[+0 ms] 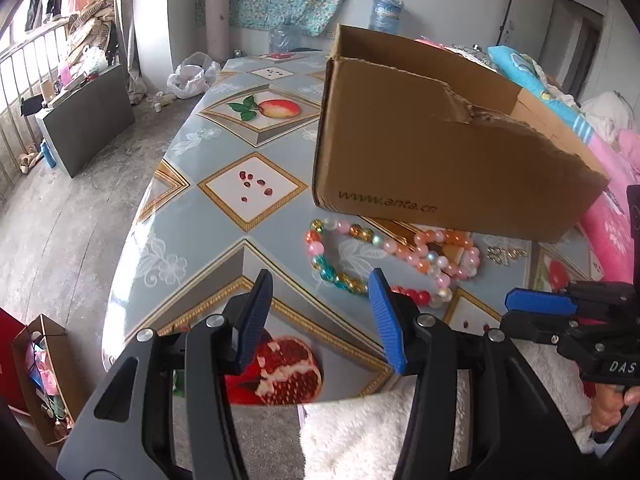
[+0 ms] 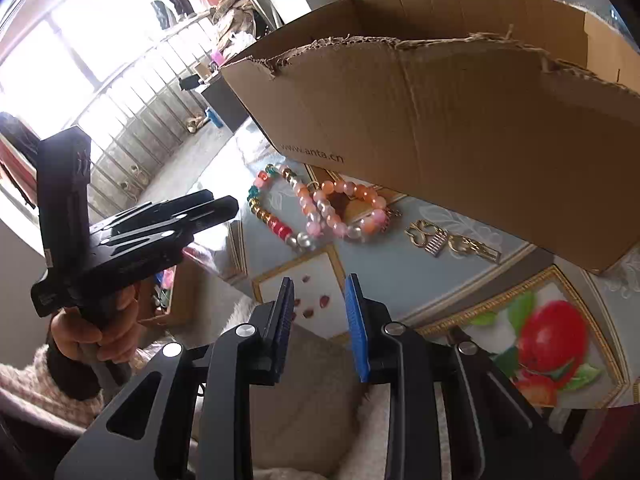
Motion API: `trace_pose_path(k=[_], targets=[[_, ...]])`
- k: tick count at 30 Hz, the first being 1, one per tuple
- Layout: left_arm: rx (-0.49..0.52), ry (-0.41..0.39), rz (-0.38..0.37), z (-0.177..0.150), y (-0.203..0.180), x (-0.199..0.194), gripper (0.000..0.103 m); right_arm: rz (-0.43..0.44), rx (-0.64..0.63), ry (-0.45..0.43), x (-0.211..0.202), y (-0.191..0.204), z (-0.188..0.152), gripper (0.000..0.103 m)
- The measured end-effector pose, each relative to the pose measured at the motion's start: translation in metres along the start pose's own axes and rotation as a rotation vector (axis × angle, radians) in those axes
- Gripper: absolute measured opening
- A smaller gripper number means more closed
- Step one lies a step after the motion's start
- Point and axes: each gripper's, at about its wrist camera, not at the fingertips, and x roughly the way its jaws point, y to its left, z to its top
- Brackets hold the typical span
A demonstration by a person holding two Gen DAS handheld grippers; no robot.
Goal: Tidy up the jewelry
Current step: 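Close the left tool on the multicolour bead necklace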
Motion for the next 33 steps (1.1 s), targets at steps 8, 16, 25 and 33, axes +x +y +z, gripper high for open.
trace_pose_path(k=[8,16,25,33], targets=[[0.095,0.058,0.043,0.02,-0.003,0.034,0.034,0.026,0.08,0.032,0.032,0.002,0.016,0.026],[0.15,0.056,0.057,0.023,-0.014,0.039,0.028,-0.053,0.028,0.02,0.05,0.023,0.028,0.021],[0.193,0.053,0.046,0.018,-0.025,0.036,0.009,-0.082,-0.006,0.0,0.06,0.039,0.031,0.009],[0.127,0.053,-0.015,0.019,-0.015,0.019,0.008,-0.049,0.013,-0.022,0.052,0.039,0.028,0.008]])
